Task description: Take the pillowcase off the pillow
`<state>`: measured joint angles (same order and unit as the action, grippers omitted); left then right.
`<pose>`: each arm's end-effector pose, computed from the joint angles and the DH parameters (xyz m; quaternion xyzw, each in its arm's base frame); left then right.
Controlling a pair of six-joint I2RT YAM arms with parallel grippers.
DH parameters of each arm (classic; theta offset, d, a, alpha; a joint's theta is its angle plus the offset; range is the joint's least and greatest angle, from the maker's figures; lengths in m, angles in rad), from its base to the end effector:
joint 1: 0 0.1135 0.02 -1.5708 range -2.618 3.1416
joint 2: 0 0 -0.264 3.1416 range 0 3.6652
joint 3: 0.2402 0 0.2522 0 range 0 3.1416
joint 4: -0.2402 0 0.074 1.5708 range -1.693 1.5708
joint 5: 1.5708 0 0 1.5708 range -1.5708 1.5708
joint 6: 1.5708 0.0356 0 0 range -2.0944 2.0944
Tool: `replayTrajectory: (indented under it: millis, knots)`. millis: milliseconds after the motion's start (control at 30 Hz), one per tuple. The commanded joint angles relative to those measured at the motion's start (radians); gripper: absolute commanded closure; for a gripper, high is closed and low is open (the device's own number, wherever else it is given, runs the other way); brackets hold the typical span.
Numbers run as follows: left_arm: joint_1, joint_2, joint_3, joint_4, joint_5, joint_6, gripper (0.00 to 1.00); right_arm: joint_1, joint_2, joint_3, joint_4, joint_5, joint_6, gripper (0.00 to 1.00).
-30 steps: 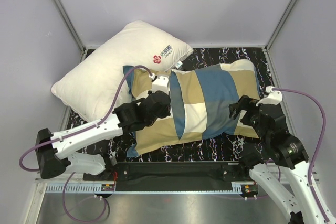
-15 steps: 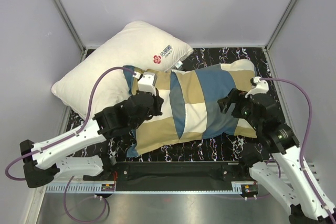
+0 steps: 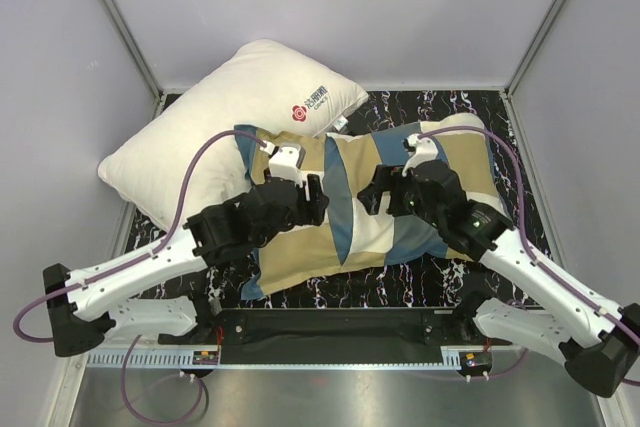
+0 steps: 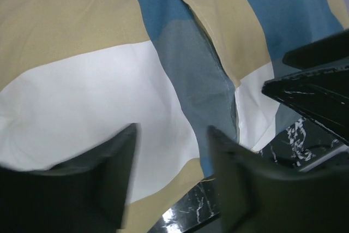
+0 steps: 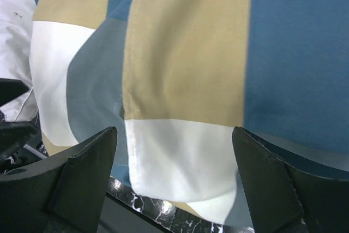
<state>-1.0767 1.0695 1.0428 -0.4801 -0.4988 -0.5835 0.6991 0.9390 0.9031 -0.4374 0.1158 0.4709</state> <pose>0.1248 -0.1959 0.3474 0.0825 0.8404 -0.2192 0.4887 0.1621 0.1309 0.3279 -0.0670 0.8496 0.2464 0.4614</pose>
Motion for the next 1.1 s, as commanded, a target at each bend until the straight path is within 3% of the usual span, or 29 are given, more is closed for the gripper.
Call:
replayTrajectory:
  millis: [0, 33, 167, 367, 467, 567, 600, 667, 733, 833, 1067]
  knots:
    - [0.001, 0.026, 0.028, 0.074, 0.042, -0.009, 0.30, 0.056, 0.047, 0.060, 0.118, 0.047, 0.012, 0.07]
    - [0.001, 0.030, 0.029, 0.077, 0.049, -0.010, 0.17, 0.065, 0.061, 0.063, 0.126, 0.051, 0.012, 0.07]
    - [0.001, 0.058, 0.036, 0.081, 0.040, -0.003, 0.01, 0.086, 0.115, 0.050, 0.152, 0.100, 0.018, 0.07]
    - [0.001, 0.116, 0.036, 0.058, 0.012, 0.004, 0.03, 0.089, 0.133, 0.017, 0.172, 0.100, 0.038, 0.07]
    - [0.001, 0.118, 0.022, 0.096, 0.013, 0.016, 0.16, 0.091, 0.121, 0.000, 0.167, 0.108, 0.049, 0.07]
    - [0.003, 0.139, 0.037, 0.083, -0.004, 0.030, 0.35, 0.091, 0.109, -0.010, 0.148, 0.122, 0.055, 0.07]
    - [0.003, 0.151, 0.039, 0.078, -0.009, 0.034, 0.48, 0.089, 0.104, -0.013, 0.144, 0.125, 0.057, 0.07]
    - [0.003, 0.156, 0.042, 0.077, -0.012, 0.039, 0.61, 0.091, 0.096, -0.024, 0.135, 0.137, 0.060, 0.07]
    - [0.003, 0.155, 0.037, 0.081, -0.014, 0.037, 0.81, 0.091, 0.093, -0.032, 0.129, 0.145, 0.064, 0.07]
    - [0.003, 0.139, 0.030, 0.083, -0.023, 0.031, 1.00, 0.091, 0.095, -0.041, 0.124, 0.150, 0.071, 0.07]
    - [0.003, 0.003, -0.013, 0.066, -0.060, 0.014, 1.00, 0.091, 0.093, -0.061, 0.108, 0.180, 0.081, 0.08]
